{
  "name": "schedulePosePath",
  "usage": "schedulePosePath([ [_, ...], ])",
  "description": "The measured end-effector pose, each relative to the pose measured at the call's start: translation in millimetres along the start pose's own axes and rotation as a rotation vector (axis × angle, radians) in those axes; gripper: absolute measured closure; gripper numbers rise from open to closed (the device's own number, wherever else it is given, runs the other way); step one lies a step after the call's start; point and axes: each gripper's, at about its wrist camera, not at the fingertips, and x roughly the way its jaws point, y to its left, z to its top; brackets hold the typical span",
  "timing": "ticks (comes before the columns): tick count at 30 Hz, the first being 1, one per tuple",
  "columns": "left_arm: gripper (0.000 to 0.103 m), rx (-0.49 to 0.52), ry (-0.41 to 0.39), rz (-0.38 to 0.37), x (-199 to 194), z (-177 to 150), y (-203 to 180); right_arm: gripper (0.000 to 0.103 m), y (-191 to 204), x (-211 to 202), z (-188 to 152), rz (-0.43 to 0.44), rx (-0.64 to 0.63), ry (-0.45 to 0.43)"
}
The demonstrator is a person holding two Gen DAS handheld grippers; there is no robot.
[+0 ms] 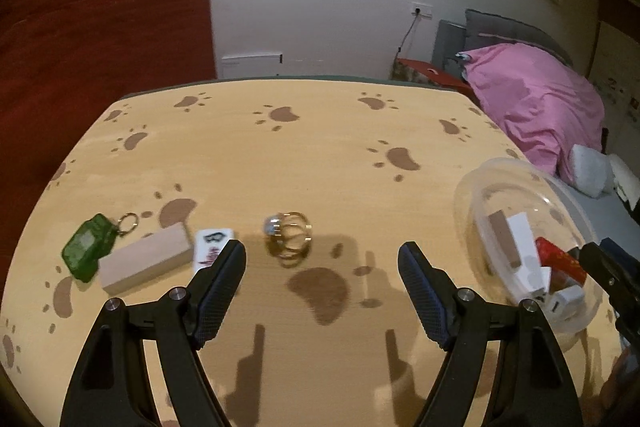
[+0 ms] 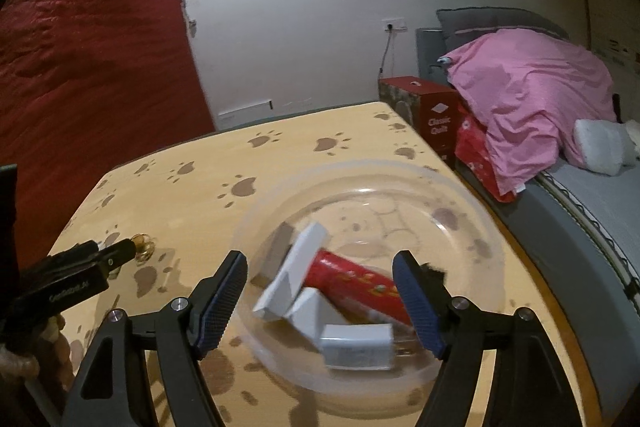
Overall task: Organize rigid objects
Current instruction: 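Move left tool to the white mahjong tile while right tool moves toward the gold ring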
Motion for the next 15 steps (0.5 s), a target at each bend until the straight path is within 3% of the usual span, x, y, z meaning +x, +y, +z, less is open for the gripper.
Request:
schedulePosePath([
  [10,0.026,-0.054,0.015,0.052,9,-3,39,0.024,22,-1,-2,0.036,-0.038,0.007],
  [15,0.038,-0.085,0.048,0.054,21,-6,54,0.024,33,2,-5,0.052,-0.061,0.018],
])
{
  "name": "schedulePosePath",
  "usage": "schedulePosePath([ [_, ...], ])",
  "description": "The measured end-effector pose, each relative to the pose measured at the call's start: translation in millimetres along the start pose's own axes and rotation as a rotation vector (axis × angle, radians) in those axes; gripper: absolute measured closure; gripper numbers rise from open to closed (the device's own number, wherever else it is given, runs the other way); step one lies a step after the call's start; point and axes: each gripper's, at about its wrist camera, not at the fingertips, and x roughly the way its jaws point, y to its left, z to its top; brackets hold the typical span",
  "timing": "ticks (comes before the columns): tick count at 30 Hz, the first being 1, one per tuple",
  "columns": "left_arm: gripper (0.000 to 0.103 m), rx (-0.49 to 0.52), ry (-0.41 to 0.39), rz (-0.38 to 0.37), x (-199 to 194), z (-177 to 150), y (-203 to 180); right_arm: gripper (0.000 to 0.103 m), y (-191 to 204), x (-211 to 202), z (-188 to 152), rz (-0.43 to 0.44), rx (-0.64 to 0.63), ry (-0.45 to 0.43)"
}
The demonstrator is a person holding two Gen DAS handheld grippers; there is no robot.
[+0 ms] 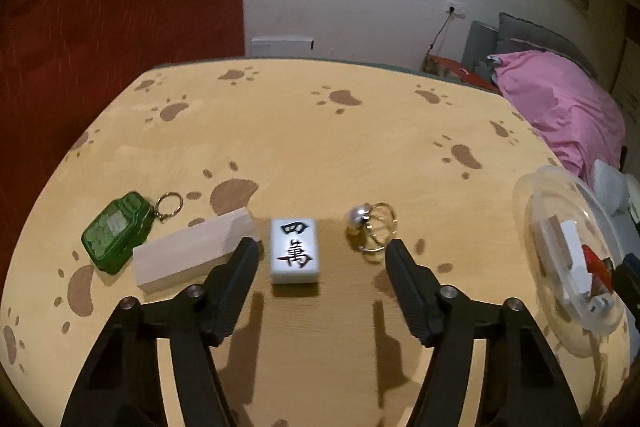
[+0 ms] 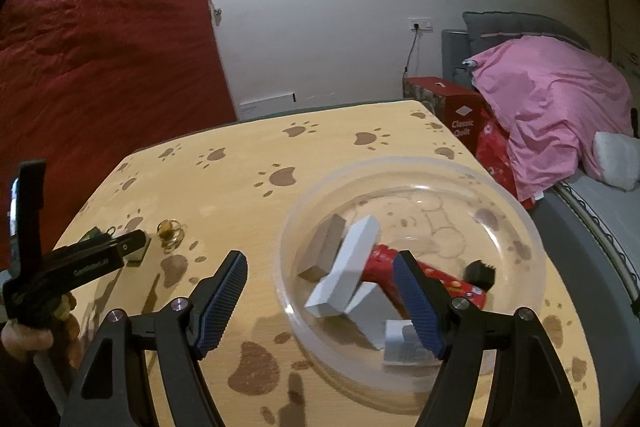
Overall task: Organize rigid objects
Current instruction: 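Move left tool to the white mahjong tile while right tool moves toward the gold ring, then grasp the white mahjong tile with the left tool while right tool reaches the gold ring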
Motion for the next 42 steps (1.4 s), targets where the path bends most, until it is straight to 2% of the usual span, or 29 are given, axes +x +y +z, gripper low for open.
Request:
schedulePosePath([
  [8,0.052,-0.037,0.058,-0.002,22,-4,13,0.024,19,6,-1,0.01,-0.043,0.021],
  [14,0.053,-0.039,0.057,-0.004,28,-2,13,0.024,29,11,-1,0.006,-0.063,0.035],
  [16,0.059,-0.036,0.053,0.002,29,-1,13,0.024,31,13,-1,0.005,-0.068,0.04],
  [18,0.071,-0.037,0.05,0.006,29,-1,14,0.024,35,15,-1,0.004,-0.075,0.042],
  [30,0.072,-0.051,0.043,-0.024,23,-4,18,0.024,51,23,1,0.0,-0.109,0.06],
  [42,0.072,-0.063,0.007,-0.036,-2,-10,30,0.024,68,33,1,0.004,-0.129,0.086],
])
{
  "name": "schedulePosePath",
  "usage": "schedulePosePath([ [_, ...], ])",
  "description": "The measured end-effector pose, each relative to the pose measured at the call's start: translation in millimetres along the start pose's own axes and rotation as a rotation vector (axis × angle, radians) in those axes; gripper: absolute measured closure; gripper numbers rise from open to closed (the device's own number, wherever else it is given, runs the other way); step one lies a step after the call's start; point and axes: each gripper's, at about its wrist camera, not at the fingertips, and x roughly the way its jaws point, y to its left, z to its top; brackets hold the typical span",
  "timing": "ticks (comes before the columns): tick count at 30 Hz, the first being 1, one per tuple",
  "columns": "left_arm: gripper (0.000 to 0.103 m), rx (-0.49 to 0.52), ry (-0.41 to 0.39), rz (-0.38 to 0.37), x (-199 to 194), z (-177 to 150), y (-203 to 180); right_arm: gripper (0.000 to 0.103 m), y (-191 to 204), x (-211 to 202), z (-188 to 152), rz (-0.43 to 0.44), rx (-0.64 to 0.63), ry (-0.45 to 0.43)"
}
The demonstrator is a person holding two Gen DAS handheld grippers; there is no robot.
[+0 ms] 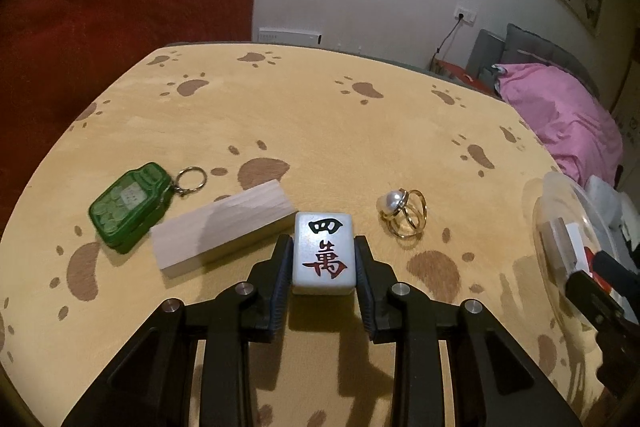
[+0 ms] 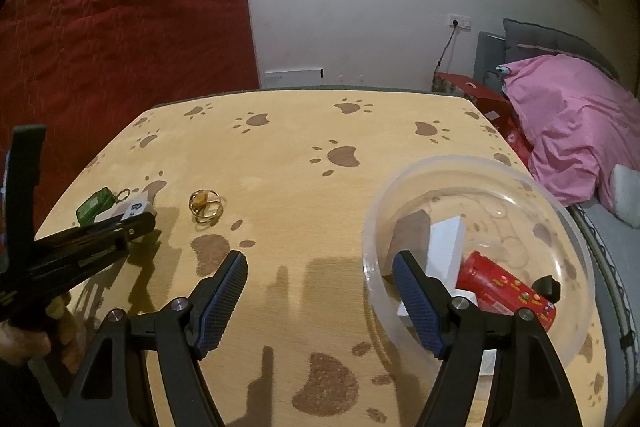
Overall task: Organize rigid objects
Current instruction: 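Grasp the white mahjong tile with the left tool while right tool reaches the gold ring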
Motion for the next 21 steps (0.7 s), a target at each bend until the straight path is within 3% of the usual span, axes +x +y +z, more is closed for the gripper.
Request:
schedulePosePath([
  [9,0.072,-0.014,-0.024,0.008,-16,-10,18,0.025,21,15,8,0.08,-0.01,0.032],
  [15,0.072,-0.014,-0.036,0.009,-23,-16,24,0.025,39,41,16,0.171,-0.002,0.072],
  [21,0.072,-0.028,-0.047,0.007,-28,-17,33,0.026,57,67,26,0.2,-0.014,0.094],
])
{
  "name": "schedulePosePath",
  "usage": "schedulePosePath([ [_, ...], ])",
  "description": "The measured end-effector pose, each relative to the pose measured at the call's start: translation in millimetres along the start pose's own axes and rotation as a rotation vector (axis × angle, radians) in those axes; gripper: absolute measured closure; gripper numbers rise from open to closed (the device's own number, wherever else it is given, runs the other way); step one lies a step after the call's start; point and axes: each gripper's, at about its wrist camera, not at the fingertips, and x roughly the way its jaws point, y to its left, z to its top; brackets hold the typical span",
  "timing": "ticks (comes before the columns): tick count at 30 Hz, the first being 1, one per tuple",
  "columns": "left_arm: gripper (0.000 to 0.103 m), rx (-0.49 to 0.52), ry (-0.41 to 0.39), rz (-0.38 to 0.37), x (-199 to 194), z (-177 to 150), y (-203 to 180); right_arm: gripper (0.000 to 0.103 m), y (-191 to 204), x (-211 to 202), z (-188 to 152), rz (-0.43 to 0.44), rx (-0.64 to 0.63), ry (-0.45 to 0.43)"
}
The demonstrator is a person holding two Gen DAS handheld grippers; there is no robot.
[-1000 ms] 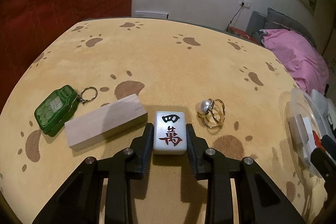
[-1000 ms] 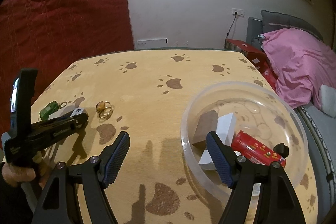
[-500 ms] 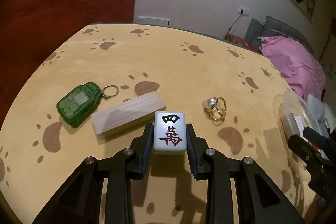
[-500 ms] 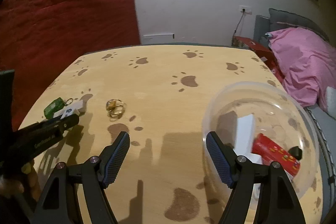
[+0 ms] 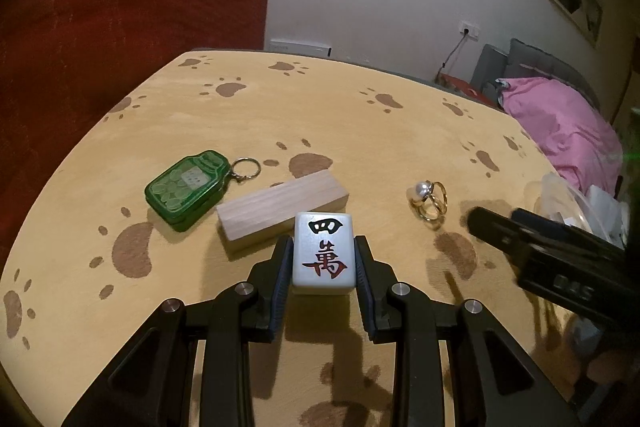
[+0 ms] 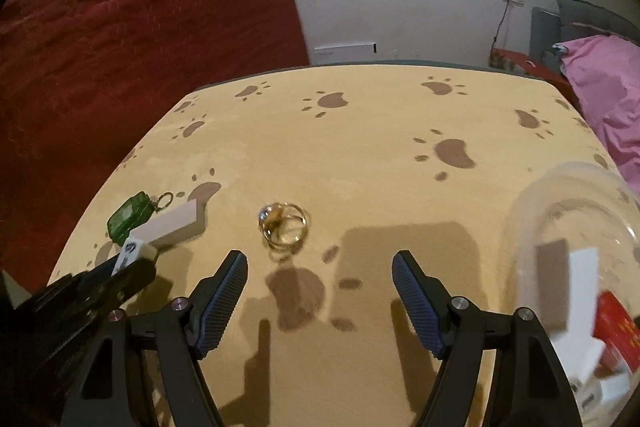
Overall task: Organize rigid objects
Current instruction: 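Grasp the white mahjong tile with the left tool while right tool reaches the gold ring, then grasp the gold ring with the right tool while the left tool holds the mahjong tile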
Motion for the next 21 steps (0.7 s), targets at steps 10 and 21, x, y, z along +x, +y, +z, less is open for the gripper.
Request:
schedulePosePath([
  [10,0.072,-0.024,0.003,-0.003,0,-2,6,0.038,13,35,9,0.011,-0.045,0.042],
  [21,0.072,-0.027,0.012,-0.008,3,-4,7,0.05,19,45,16,-0.006,-0.081,0.047],
])
